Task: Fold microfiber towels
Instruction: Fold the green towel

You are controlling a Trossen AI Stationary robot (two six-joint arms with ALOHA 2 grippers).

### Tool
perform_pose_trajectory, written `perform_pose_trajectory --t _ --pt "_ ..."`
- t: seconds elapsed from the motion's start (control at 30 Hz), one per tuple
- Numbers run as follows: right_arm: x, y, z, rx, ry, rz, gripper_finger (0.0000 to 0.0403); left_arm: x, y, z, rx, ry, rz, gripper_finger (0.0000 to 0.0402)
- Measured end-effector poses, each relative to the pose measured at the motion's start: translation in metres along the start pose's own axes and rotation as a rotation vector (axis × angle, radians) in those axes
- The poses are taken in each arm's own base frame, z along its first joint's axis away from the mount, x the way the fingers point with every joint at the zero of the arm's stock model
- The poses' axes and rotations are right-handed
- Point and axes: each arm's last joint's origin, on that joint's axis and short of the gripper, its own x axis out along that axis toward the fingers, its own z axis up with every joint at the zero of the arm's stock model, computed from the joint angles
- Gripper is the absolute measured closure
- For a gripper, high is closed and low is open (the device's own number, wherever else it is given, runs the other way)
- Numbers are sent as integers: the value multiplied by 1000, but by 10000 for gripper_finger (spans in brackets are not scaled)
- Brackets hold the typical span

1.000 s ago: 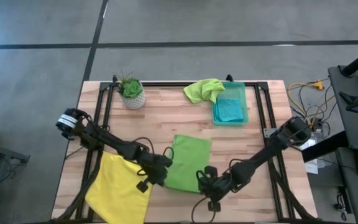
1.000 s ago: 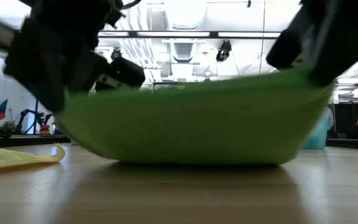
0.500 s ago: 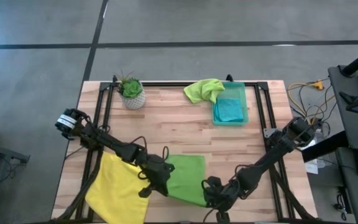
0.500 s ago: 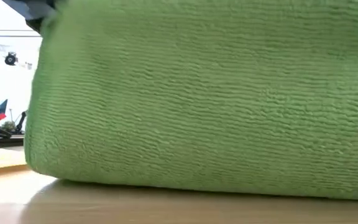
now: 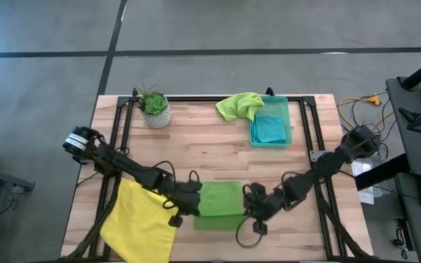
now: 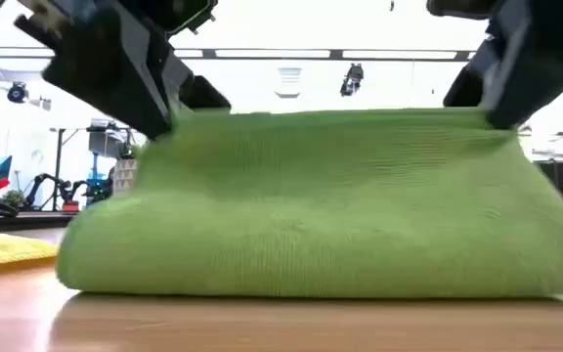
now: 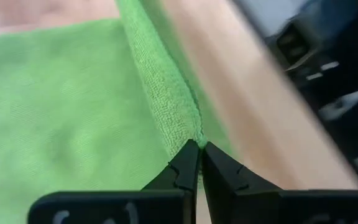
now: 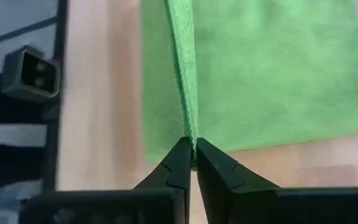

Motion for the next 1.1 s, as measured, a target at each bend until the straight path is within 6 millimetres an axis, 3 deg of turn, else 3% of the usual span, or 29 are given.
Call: perform_pose_trajectory --t 0.13,0.37,1.1 --pt "-5 -19 2 3 -6 -26 385 -9 5 2 30 -1 136 401" --pt "-5 -44 10 10 -17 -70 385 -16 19 2 21 23 215 401" --pt "-1 -87 21 -20 11 -126 385 -17 38 -11 12 109 389 401"
